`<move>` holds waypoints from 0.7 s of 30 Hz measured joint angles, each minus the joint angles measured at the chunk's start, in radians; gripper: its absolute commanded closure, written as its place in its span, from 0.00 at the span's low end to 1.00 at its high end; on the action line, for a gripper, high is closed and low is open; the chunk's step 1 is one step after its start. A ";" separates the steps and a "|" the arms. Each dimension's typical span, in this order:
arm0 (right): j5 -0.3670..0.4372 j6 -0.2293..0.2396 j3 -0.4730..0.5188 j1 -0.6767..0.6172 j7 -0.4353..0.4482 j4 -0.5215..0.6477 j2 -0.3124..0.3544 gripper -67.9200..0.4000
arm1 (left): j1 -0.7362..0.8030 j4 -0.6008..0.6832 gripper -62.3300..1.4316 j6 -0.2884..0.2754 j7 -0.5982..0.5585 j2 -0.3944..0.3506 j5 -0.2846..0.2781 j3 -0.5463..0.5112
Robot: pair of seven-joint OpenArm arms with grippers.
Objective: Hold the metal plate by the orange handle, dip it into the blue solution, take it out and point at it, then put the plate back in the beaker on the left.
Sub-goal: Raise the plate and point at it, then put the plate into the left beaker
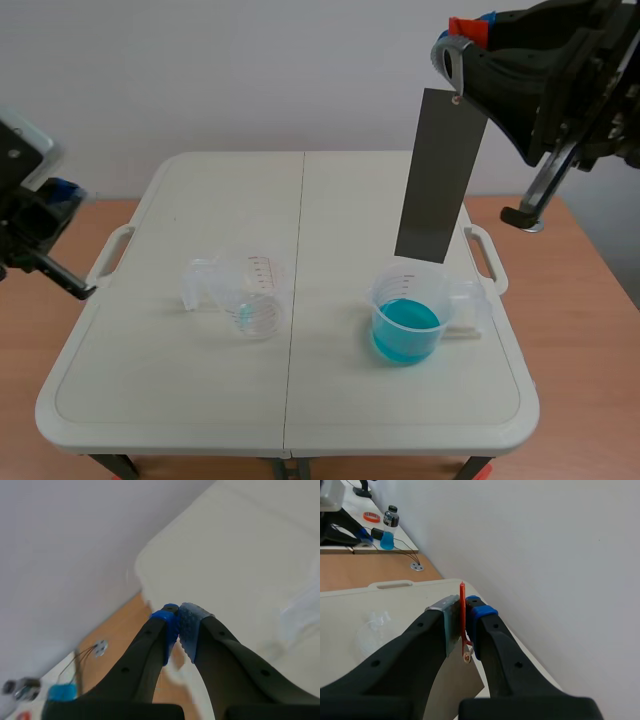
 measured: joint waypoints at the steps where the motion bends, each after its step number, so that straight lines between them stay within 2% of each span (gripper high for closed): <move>1: 0.000 0.000 0.000 0.000 0.000 0.000 0.000 0.98 | 0.040 0.000 0.94 0.027 0.000 -0.030 -0.004 -0.018; 6: 0.000 0.000 0.000 0.000 0.000 0.000 0.000 0.98 | 0.271 0.000 0.94 0.163 0.002 -0.141 -0.051 -0.108; 9: 0.000 0.000 0.000 0.002 0.000 0.000 0.000 0.98 | 0.409 -0.001 0.94 0.211 0.001 -0.171 -0.055 -0.163; 18: 0.000 0.000 -0.039 0.079 -0.009 0.000 0.000 0.98 | 0.671 -0.100 0.94 0.205 -0.025 -0.157 -0.060 -0.186; 21: 0.000 0.000 -0.064 0.110 -0.036 0.000 0.000 0.98 | 0.699 -0.148 0.94 0.159 -0.032 -0.128 -0.059 -0.186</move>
